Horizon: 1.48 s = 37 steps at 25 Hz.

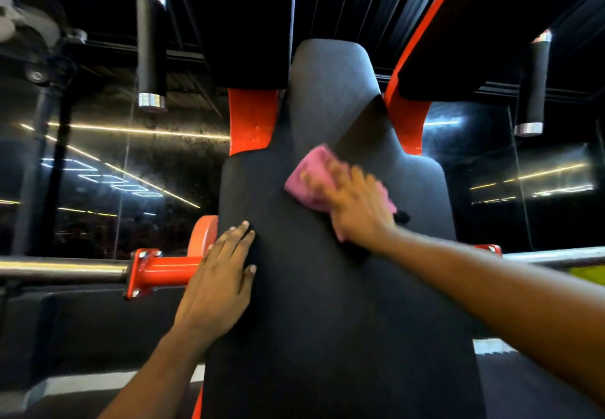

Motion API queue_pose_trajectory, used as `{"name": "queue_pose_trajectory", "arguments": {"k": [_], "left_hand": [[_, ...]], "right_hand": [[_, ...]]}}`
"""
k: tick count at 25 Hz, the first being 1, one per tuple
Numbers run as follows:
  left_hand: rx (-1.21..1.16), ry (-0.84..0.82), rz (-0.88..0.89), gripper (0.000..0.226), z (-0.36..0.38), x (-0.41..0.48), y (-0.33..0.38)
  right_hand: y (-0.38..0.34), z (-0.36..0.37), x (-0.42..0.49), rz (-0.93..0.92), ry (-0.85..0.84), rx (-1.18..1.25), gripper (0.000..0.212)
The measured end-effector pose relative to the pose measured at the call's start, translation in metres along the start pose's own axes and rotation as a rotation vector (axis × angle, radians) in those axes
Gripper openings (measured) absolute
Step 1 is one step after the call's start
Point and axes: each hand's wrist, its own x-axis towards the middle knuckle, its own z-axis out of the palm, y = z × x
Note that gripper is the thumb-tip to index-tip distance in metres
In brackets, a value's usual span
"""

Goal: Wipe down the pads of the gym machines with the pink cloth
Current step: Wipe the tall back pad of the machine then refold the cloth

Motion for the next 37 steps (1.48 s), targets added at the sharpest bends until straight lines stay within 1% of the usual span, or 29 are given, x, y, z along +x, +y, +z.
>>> {"name": "queue_pose_trajectory", "arguments": {"k": [1,2,3,4,5,6,9,11,13,14,15,16,18,19,20,21,23,25,28,31,33,35,37], "left_hand": [[-0.007,-0.007,0.015,0.061,-0.004,-0.002,-0.003],[-0.017,-0.019,0.035,0.061,-0.007,-0.004,-0.005],[-0.031,-0.035,0.049,0.060,-0.011,-0.005,-0.007],[-0.044,-0.052,0.047,0.060,-0.015,-0.005,-0.012],[-0.058,-0.064,0.030,0.058,-0.020,-0.006,-0.016],[-0.071,-0.069,-0.001,0.057,-0.024,-0.007,-0.020],[-0.057,-0.053,-0.098,0.053,-0.034,-0.019,-0.021],[-0.010,-0.044,-0.170,0.051,-0.039,-0.033,-0.019],[0.045,-0.055,-0.257,0.049,-0.045,-0.051,-0.022],[0.073,-0.073,-0.297,0.048,-0.047,-0.060,-0.024],[0.102,-0.095,-0.328,0.047,-0.049,-0.068,-0.027],[0.122,-0.115,-0.353,0.046,-0.050,-0.076,-0.030],[0.141,-0.141,-0.382,0.043,-0.051,-0.088,-0.035],[0.145,-0.151,-0.393,0.042,-0.051,-0.093,-0.037],[0.149,-0.167,-0.415,0.041,-0.049,-0.099,-0.039],[0.153,-0.192,-0.444,0.042,-0.046,-0.107,-0.040],[0.164,-0.258,-0.482,0.042,-0.039,-0.126,-0.041],[0.150,-0.311,-0.520,0.041,-0.033,-0.146,-0.038],[0.125,-0.390,-0.593,0.042,-0.028,-0.175,-0.032],[0.140,-0.493,-0.671,0.043,-0.026,-0.209,-0.033],[0.134,-0.555,-0.720,0.036,-0.023,-0.229,-0.038],[0.100,-0.586,-0.767,0.031,-0.021,-0.239,-0.038],[0.093,-0.586,-0.809,0.032,-0.019,-0.238,-0.036]], "right_hand": [[0.011,-0.004,0.034,0.195,0.017,0.004,0.095],[0.017,-0.011,0.064,0.368,0.014,0.050,0.084],[0.016,-0.018,0.087,0.480,0.011,0.112,0.073],[0.006,-0.021,0.099,0.513,0.038,0.152,0.067],[-0.010,-0.021,0.100,0.479,0.062,0.167,0.066],[-0.031,-0.021,0.091,0.407,0.090,0.149,0.067],[-0.102,-0.012,0.029,0.156,0.170,0.137,0.068],[-0.134,-0.007,-0.015,-0.046,0.157,0.197,0.070],[-0.137,-0.012,-0.023,-0.181,0.096,0.217,0.073],[-0.133,-0.013,-0.012,-0.173,0.074,0.186,0.079],[-0.128,-0.016,0.006,-0.096,0.049,0.175,0.084],[-0.124,-0.020,0.027,0.030,0.042,0.199,0.085],[-0.126,-0.030,0.064,0.263,0.032,0.264,0.080],[-0.134,-0.032,0.070,0.310,0.034,0.253,0.075],[-0.144,-0.031,0.067,0.291,0.054,0.221,0.071],[-0.154,-0.028,0.056,0.232,0.066,0.188,0.068],[-0.178,-0.021,0.014,0.077,0.048,0.187,0.068],[-0.202,-0.016,-0.037,-0.016,0.003,0.225,0.071],[-0.245,-0.012,-0.117,-0.058,-0.052,0.286,0.077],[-0.279,-0.007,-0.189,-0.084,-0.070,0.279,0.075],[-0.297,-0.006,-0.230,-0.108,-0.110,0.272,0.077],[-0.309,-0.007,-0.266,-0.131,-0.146,0.324,0.076],[-0.311,-0.008,-0.286,-0.145,-0.150,0.367,0.075]]}}
